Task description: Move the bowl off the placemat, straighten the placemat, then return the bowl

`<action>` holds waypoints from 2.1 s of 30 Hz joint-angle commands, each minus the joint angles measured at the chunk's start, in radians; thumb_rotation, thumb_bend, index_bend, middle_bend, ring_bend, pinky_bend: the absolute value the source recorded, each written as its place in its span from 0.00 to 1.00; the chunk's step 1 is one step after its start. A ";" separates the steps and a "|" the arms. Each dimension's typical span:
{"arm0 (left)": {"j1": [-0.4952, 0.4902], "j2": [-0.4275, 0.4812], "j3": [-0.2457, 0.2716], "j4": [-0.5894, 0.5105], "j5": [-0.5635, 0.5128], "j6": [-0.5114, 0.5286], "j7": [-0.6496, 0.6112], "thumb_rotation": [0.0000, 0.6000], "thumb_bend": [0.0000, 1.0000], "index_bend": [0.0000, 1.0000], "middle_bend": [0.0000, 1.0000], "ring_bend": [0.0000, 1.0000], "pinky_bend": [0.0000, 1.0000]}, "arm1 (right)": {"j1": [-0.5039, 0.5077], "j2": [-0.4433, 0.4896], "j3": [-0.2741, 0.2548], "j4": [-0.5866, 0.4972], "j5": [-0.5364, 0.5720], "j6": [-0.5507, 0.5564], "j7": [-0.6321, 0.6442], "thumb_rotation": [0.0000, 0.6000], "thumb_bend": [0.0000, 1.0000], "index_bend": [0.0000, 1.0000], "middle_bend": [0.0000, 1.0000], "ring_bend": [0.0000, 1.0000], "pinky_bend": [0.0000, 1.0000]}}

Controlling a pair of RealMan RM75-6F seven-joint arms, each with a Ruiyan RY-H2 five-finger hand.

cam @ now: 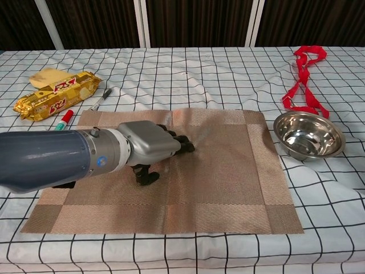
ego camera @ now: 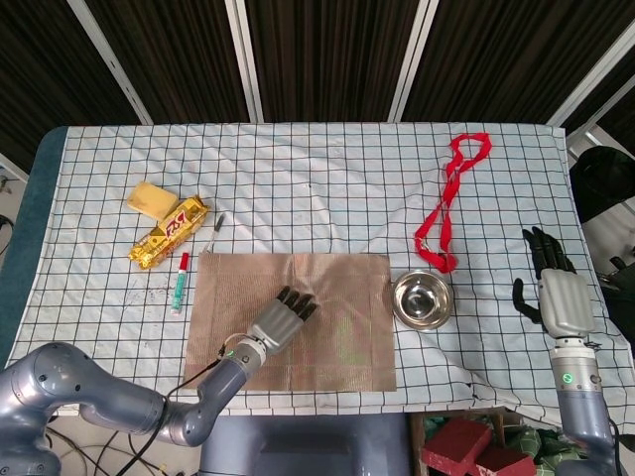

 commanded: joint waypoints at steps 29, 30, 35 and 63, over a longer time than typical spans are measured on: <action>0.502 0.497 0.196 -0.312 0.796 0.658 -0.498 1.00 0.04 0.00 0.00 0.00 0.00 | 0.001 -0.011 -0.069 -0.057 -0.099 0.022 -0.139 1.00 0.18 0.29 0.14 0.06 0.18; 0.528 0.508 0.208 -0.298 0.811 0.677 -0.528 1.00 0.04 0.00 0.00 0.00 0.00 | 0.002 -0.015 -0.076 -0.060 -0.105 0.019 -0.152 1.00 0.18 0.31 0.14 0.06 0.18; 0.633 0.539 0.242 -0.223 0.882 0.750 -0.648 1.00 0.04 0.00 0.00 0.00 0.00 | 0.011 -0.051 -0.106 -0.061 -0.126 0.005 -0.219 1.00 0.18 0.35 0.17 0.09 0.19; 0.857 0.507 0.106 0.043 0.910 0.712 -0.952 1.00 0.04 0.00 0.00 0.00 0.00 | 0.076 -0.315 -0.138 0.075 -0.047 -0.099 -0.441 1.00 0.20 0.37 0.20 0.10 0.19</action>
